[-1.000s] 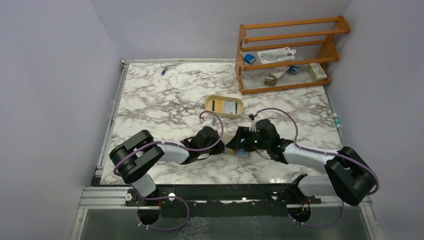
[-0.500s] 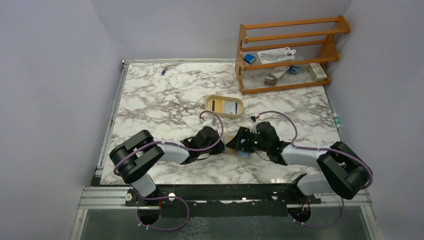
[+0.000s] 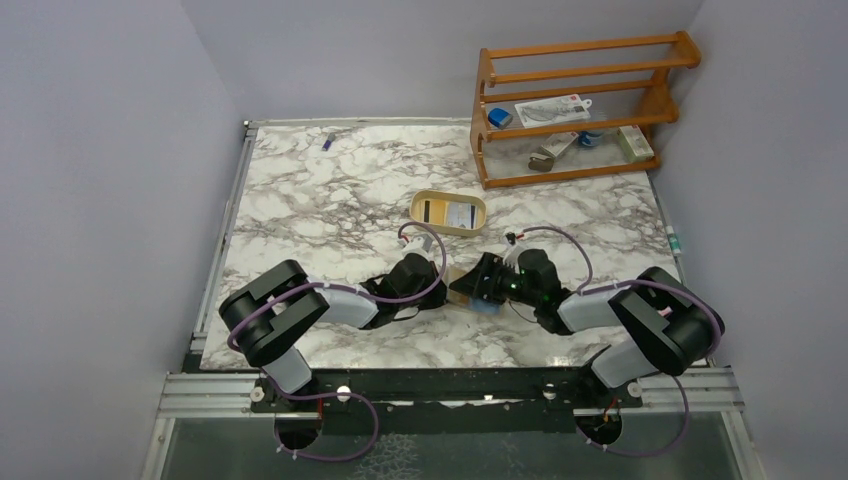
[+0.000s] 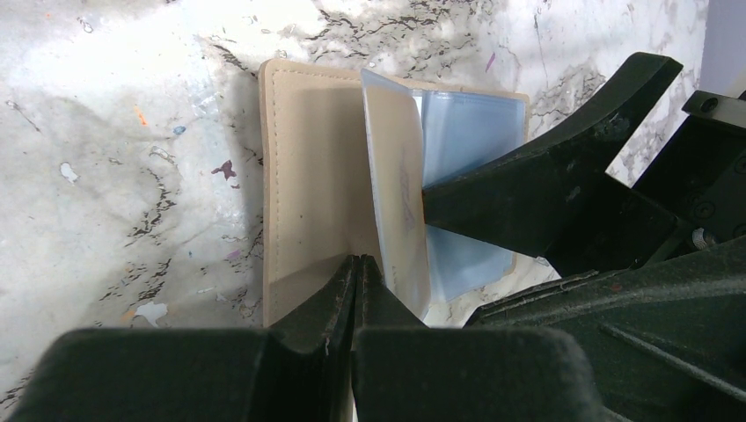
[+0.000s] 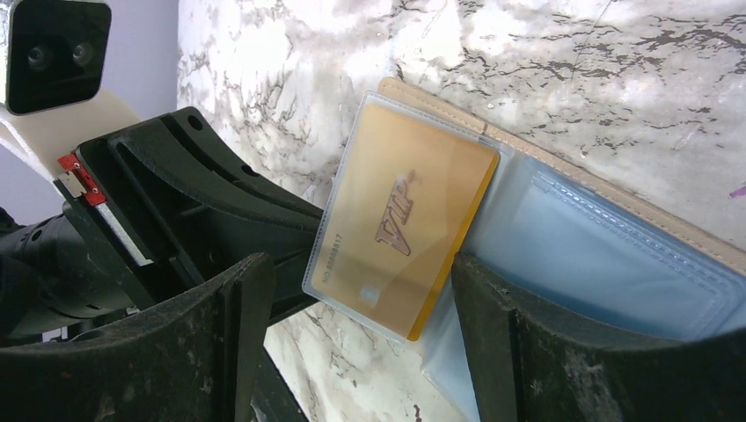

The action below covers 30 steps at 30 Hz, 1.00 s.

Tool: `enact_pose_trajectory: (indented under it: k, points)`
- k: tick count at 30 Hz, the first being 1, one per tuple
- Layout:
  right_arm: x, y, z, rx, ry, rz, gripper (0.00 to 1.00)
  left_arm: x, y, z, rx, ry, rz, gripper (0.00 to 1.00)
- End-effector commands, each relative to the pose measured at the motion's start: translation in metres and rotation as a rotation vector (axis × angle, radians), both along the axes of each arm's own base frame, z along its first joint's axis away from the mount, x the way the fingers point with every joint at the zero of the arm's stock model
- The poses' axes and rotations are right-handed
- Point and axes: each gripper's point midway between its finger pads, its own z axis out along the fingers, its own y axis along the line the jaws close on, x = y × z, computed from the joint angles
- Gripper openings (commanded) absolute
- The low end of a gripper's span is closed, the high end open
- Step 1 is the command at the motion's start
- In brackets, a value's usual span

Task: Take the credit cards out of the card holder

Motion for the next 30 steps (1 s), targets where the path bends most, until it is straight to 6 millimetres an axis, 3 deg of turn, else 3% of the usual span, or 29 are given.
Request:
enact_pose_trajectory:
  k: [1,6,12,14,23,30]
  points:
    - [-0.021,-0.006,-0.022,-0.056,0.083,0.037,0.79,-0.03,0.052,-0.061,0.255,0.13,-0.002,0.02]
    - [-0.026,-0.016,-0.026,-0.087,0.078,0.029,0.79,-0.026,0.067,-0.062,0.319,0.132,0.023,0.2]
    - [-0.036,-0.028,-0.037,-0.093,0.1,0.022,0.79,-0.017,0.088,-0.058,0.357,0.127,0.078,0.59]
    - [-0.038,-0.031,-0.038,-0.088,0.105,0.017,0.79,-0.015,0.097,-0.057,0.358,0.136,0.099,0.68]
    - [-0.037,-0.03,-0.041,-0.07,0.106,0.031,0.79,-0.004,0.119,-0.045,0.325,0.135,0.171,0.7]
    - [-0.032,-0.021,-0.038,-0.043,0.109,0.057,0.79,-0.014,0.112,-0.064,0.254,0.215,0.153,0.69]
